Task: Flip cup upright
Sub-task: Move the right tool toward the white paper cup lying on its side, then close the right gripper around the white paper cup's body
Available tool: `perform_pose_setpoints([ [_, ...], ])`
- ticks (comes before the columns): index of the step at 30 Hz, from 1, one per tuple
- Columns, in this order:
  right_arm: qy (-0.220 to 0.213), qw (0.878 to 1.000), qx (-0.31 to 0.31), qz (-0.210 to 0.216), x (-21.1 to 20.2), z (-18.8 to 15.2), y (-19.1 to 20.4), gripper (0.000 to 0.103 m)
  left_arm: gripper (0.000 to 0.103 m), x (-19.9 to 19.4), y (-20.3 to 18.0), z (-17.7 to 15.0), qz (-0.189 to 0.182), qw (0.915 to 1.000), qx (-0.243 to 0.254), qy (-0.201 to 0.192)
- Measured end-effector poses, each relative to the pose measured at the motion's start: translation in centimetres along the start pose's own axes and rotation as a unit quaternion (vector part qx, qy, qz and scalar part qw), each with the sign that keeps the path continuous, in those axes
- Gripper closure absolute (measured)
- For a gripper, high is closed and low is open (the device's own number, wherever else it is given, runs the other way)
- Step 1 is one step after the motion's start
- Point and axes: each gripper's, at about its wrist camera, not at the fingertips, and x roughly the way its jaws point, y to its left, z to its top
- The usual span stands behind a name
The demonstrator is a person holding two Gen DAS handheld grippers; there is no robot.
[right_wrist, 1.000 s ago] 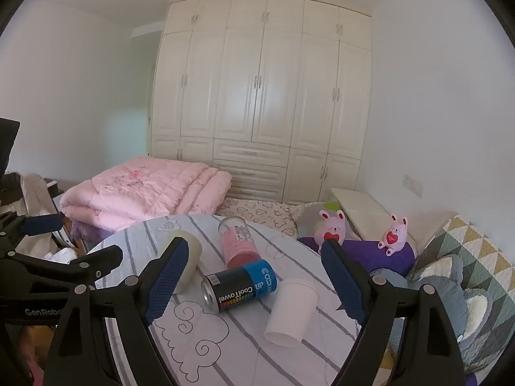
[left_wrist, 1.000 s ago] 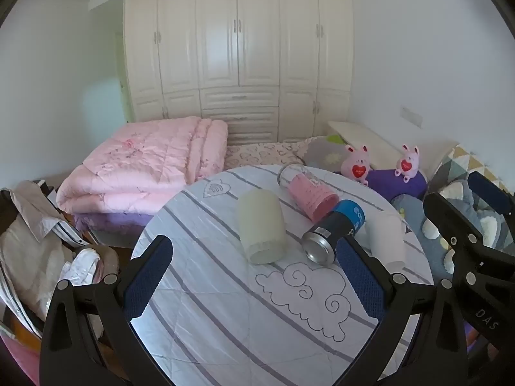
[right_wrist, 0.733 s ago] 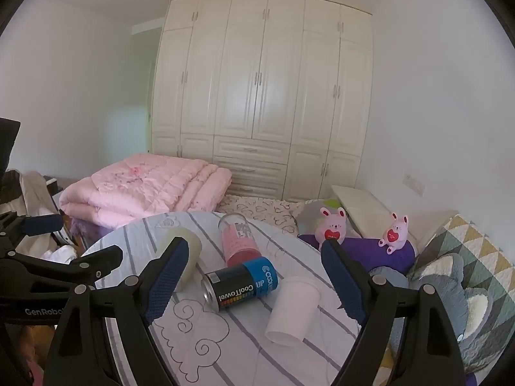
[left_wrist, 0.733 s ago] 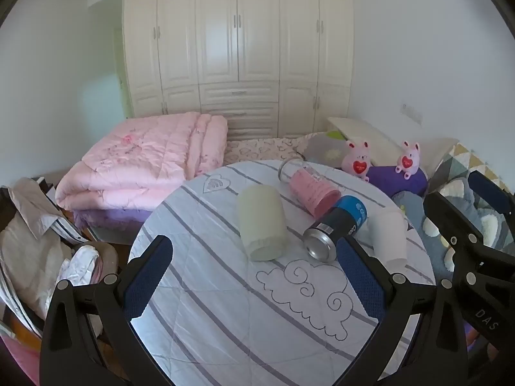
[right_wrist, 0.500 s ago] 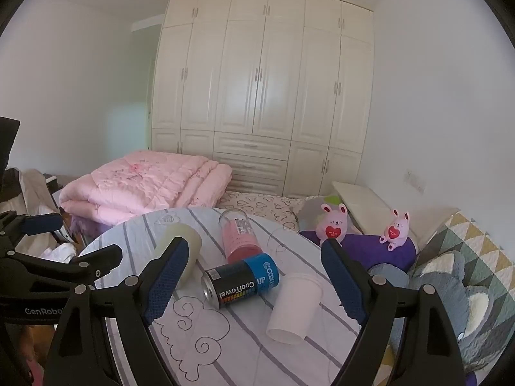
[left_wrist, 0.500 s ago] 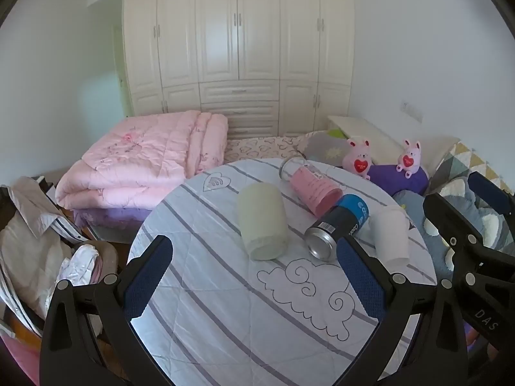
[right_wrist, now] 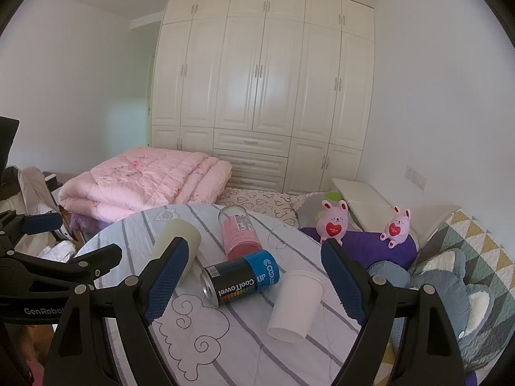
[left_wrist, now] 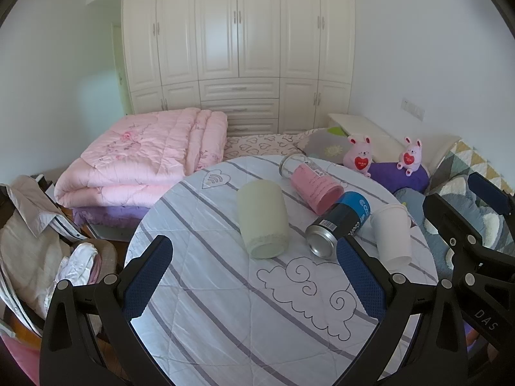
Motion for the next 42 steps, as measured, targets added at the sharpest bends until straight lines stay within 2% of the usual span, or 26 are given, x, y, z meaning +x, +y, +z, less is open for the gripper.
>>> perform_pose_setpoints([
  [10, 0.001, 1.0, 0.001, -0.009, -0.2, -0.4, -0.3, 0.017, 0.0, 0.6, -1.3, -0.3, -0.016, 0.9998, 0.009, 0.003],
  [19, 0.013, 0.999, 0.024, -0.036, 0.0, -1.4, -3.0, 0.018, 0.0, 1.0, -3.7, -0.7, -0.041, 0.9984, 0.034, 0.016],
  [42, 0.034, 0.998, 0.048, -0.031, 1.6, -2.7, -5.1, 0.017, 0.0, 2.3, -5.1, -0.3, -0.032, 0.9972, 0.054, 0.041],
])
